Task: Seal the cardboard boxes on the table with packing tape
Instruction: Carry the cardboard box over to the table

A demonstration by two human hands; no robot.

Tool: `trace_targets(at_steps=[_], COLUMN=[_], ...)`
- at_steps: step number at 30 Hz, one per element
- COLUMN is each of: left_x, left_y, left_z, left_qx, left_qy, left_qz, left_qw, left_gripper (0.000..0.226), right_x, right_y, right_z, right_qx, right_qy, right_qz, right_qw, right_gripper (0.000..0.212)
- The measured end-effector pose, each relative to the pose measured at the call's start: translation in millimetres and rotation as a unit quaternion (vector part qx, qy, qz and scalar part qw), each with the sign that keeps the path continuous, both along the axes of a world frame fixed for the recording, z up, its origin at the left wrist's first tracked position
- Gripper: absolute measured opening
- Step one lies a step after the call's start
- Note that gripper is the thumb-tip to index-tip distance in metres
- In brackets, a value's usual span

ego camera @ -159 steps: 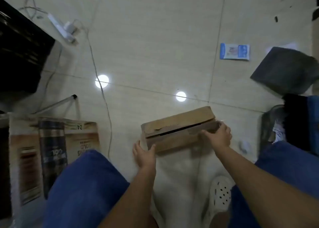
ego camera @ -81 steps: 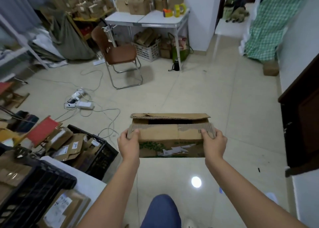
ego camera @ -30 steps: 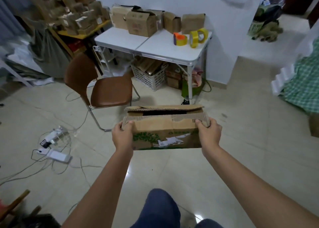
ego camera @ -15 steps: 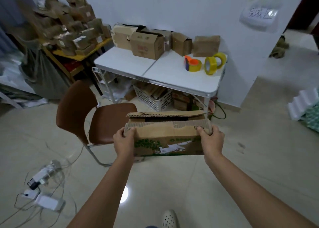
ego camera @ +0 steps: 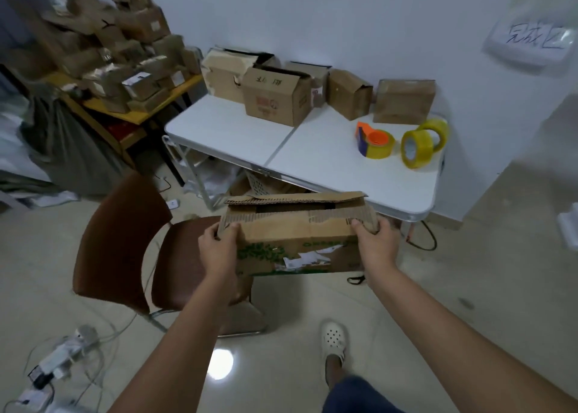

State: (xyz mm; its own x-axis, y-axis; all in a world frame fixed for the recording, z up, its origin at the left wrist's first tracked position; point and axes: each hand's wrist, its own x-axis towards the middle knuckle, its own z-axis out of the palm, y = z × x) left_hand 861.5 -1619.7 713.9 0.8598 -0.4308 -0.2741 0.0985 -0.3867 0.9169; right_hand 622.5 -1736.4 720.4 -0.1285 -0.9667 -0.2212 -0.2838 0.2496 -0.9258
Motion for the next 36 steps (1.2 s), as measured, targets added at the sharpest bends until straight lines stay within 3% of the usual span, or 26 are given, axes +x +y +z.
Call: trace_targets(at_steps=[12, 19, 23, 27, 36], left_x=[82, 110, 133, 162, 239], left_y=[-210, -280, -326, -377, -475], left_z=[4, -2, -10, -22, -32], left_qx=[0.022, 0.036, 0.034, 0.031, 0.057], left_qy=[-0.010, -0.009, 0.009, 0.029, 0.021], left_qz=[0.011, -0.004, -0.036, -0.060, -0.182], left_qw=[1.000, 0.999, 0.999, 0.997, 0.981], left_gripper=[0.051, 0.042, 0.051, 0.041, 0.043], right_x=[79, 100, 113, 137, 207], right_y=[-207, -269, -299, -333, -379], right_z=[-4, -19, -26, -35, -57], right_qx=[0.037, 0.058, 0.052, 0.052, 0.060], right_qy=[0.013, 0.011, 0.009, 0.015, 0.040], right_qz=[0.020, 0.017, -0.005, -0.036, -0.131], right_qw=[0.999, 0.998, 0.999, 0.998, 0.989], right_gripper=[0.040, 0.042, 0.041, 0.041, 0.035])
